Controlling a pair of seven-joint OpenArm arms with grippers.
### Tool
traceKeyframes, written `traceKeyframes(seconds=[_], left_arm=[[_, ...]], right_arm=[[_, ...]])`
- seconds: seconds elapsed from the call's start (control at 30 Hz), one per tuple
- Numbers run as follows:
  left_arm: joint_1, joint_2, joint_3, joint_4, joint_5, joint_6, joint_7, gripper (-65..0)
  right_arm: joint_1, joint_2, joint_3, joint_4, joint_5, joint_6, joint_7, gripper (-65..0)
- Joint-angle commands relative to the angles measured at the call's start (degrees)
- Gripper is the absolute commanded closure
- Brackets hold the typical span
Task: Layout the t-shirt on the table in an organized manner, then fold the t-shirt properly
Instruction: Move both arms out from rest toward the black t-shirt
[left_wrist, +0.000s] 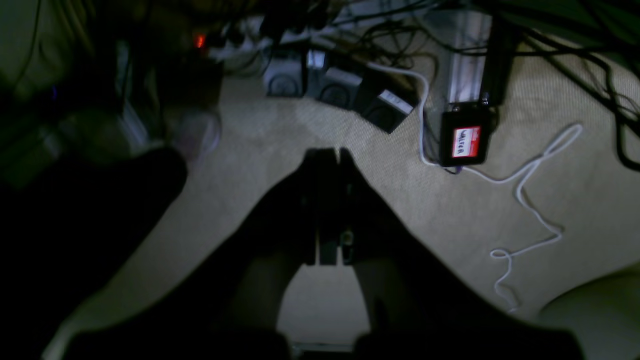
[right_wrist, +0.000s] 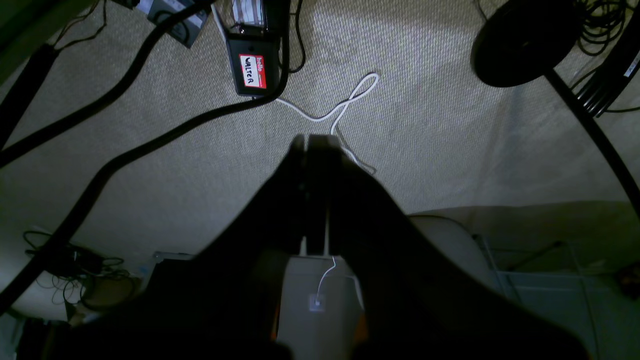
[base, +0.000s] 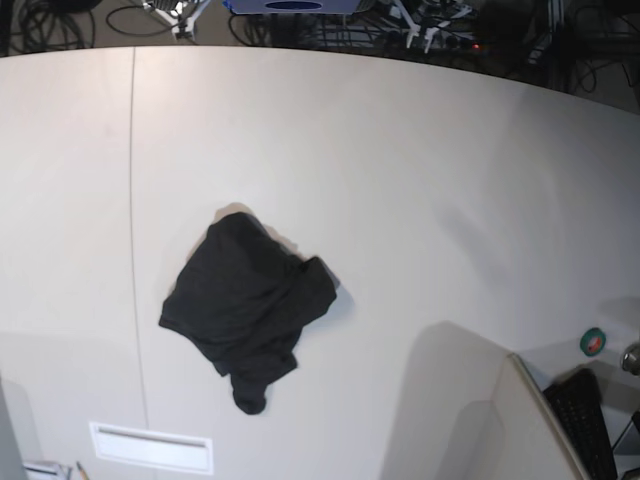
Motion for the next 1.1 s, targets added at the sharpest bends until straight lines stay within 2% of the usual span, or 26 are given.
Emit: traceKeyframes(seconds=[0.0, 0.3, 0.4, 0.47, 0.63, 0.87, 0.93, 1.07], left_arm=[[0.7, -0.1, 0.5, -0.1, -0.2, 0.0, 0.3, 0.0], [0.2, -1.1, 1.0, -3.2, -3.1, 0.1, 0.3, 0.0], [0.7, -1.4, 1.1, -3.1, -3.1, 0.1, -0.1, 0.0], [1.5, -2.7, 1.1, -2.3, -3.1, -0.1, -0.1, 0.0], [13.0, -6.9, 1.1, 14.5, -3.7, -0.1, -0.1, 0.0], [26.9, -12.6, 0.5, 35.9, -4.1, -0.1, -0.2, 0.0], [30.3, -14.7, 0.5, 41.9, -6.7, -0.1, -0.2, 0.0], [35.1, -21.0, 0.4, 54.5, -17.6, -0.1, -0.2, 0.0]], right_arm=[[-0.2, 0.1, 0.1, 0.0, -0.1, -0.5, -0.3, 0.0], [-1.6, 0.1, 0.2, 0.7, 0.1, -0.5, -0.2, 0.0], [-5.0, 0.0, 0.3, 5.9, 0.2, -0.5, -0.7, 0.0], [-9.3, 0.0, 0.3, 12.8, 0.9, -0.5, -3.1, 0.0], [-24.1, 0.0, 0.3, 40.3, 6.5, -0.5, -12.5, 0.0], [-37.5, 0.0, 0.4, 66.9, 6.6, -0.7, -21.4, 0.0], [-40.7, 0.0, 0.6, 73.6, 6.6, -0.8, -22.4, 0.0], [-45.4, -1.5, 4.6, 88.1, 6.5, -0.8, -25.2, 0.0]])
